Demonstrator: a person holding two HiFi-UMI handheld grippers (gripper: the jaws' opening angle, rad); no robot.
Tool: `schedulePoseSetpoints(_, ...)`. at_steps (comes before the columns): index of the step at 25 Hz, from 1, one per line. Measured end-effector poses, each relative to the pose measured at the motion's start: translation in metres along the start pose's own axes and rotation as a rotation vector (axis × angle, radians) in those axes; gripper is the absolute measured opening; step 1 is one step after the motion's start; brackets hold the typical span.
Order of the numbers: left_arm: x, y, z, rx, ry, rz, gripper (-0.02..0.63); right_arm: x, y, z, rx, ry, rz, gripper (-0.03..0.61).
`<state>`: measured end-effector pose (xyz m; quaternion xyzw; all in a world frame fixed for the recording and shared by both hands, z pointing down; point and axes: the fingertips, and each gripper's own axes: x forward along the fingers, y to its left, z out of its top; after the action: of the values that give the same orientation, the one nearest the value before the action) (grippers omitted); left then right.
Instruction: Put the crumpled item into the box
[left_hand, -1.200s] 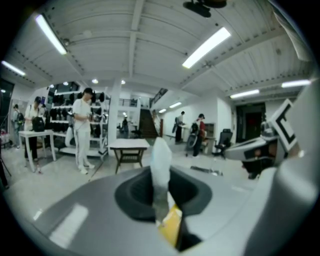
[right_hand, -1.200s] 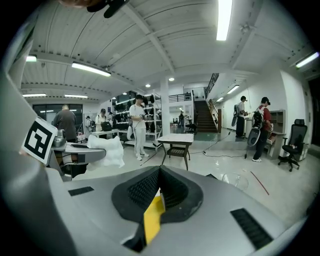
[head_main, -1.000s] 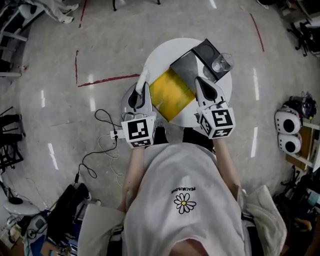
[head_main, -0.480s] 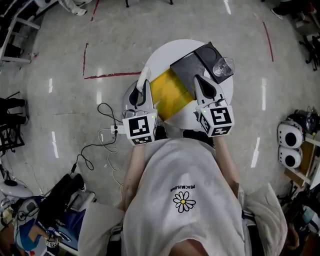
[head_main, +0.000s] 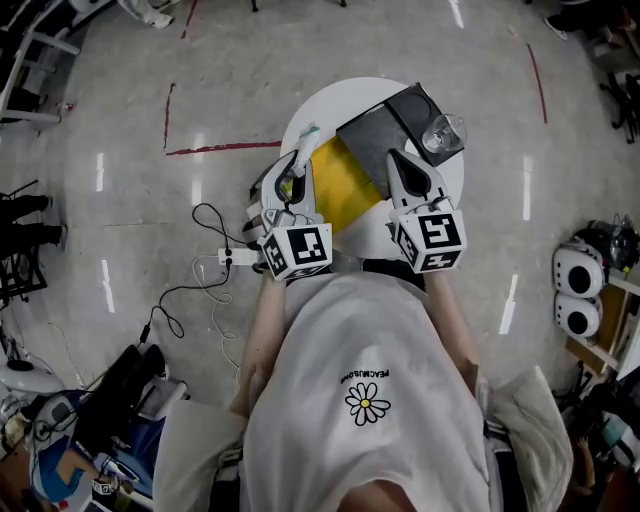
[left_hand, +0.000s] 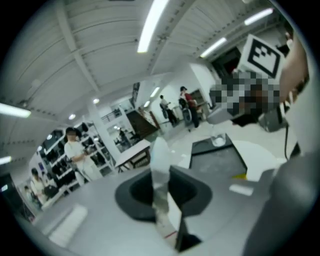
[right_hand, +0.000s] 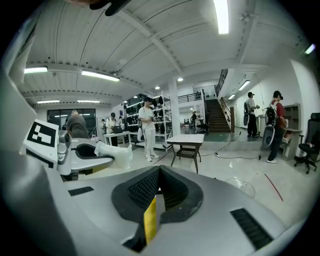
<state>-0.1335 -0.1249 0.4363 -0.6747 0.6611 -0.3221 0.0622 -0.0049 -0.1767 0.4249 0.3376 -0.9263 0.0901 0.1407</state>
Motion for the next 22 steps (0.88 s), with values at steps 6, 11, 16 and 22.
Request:
schedulePoseSetpoints(6, 0.032, -0.04, -0.037, 0.358, 0.099, -0.156, 0.044, -0.011, -0.011, -0.009, 0.023, 0.019, -0.054, 0.002)
schedulePoseSetpoints(11, 0.046, -0.062, -0.06, 0.537, 0.134, -0.25, 0.044, -0.025, -0.022, -0.02, 0.045, 0.043, -0.103, 0.0)
schedulePoseSetpoints(16, 0.053, -0.091, -0.082, 0.658, 0.174, -0.359, 0.044, -0.04, -0.032, -0.033, 0.058, 0.063, -0.142, 0.001)
schedulePoseSetpoints(22, 0.063, -0.123, -0.115, 0.792, 0.229, -0.487, 0.046, -0.049, -0.043, -0.037, 0.081, 0.064, -0.184, 0.002)
